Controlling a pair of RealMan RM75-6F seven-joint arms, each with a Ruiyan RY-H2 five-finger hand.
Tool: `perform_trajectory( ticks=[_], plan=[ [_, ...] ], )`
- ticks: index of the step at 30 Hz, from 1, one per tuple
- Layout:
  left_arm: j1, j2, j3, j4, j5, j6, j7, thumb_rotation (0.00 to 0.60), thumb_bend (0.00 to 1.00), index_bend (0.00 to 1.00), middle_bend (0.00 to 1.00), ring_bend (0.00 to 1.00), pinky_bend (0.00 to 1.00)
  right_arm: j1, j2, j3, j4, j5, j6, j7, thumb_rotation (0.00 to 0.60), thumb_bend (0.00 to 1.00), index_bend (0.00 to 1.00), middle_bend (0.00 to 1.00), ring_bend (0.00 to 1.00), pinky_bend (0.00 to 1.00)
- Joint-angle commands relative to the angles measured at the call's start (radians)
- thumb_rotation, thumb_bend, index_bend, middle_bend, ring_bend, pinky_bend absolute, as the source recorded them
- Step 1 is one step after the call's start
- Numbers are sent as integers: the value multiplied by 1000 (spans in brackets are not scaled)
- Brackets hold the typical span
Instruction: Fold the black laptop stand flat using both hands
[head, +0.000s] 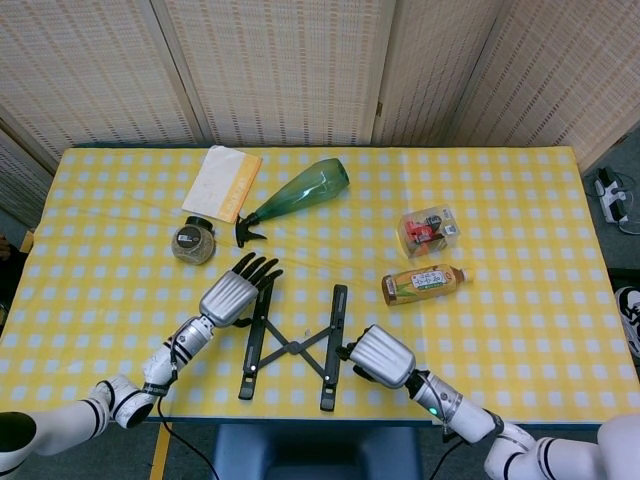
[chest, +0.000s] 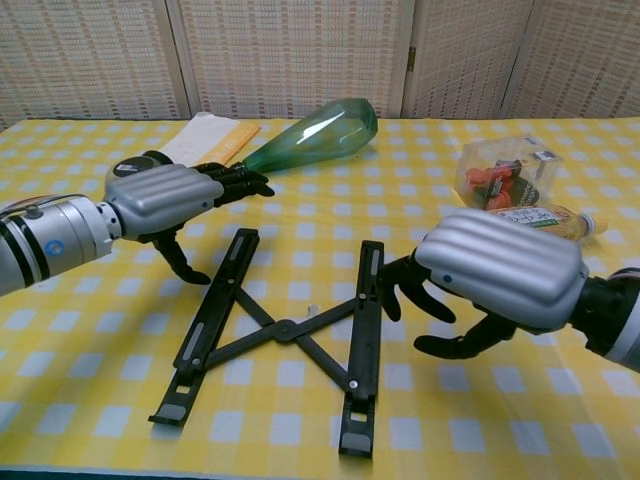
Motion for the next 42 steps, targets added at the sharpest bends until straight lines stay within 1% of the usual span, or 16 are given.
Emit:
perform_trajectory(
  ticks=[1,7,16,22,32,42],
  plan=[
    [2,-11,-8,14,-20,-3,19,600,159,0,0,0,0,5,-15,0,19,4,-2,7,600,308,536,779,858,824],
    [4,-16,-3,37,-41,-17,27,600,159,0,0,0,0,14,-36,-2,50,11,-6,12,600,308,536,783,860,824],
    [6,-36,9,47,-47,-21,-11,600,158,0,0,0,0,27,-81,-8,108,27,-26,24,600,308,536,785,864,824],
    [6,-40,12,50,-53,-25,-33,600,159,0,0,0,0,36,-120,-11,165,29,-33,23,600,309,536,785,863,824],
    [8,-38,15,38,-60,-29,-76,600,159,0,0,0,0,65,-190,-5,264,26,-37,15,600,308,536,785,863,824],
    [4,-33,17,4,-62,-39,-137,600,159,0,0,0,0,88,-249,-3,337,10,-9,4,600,308,536,785,863,823]
  ],
)
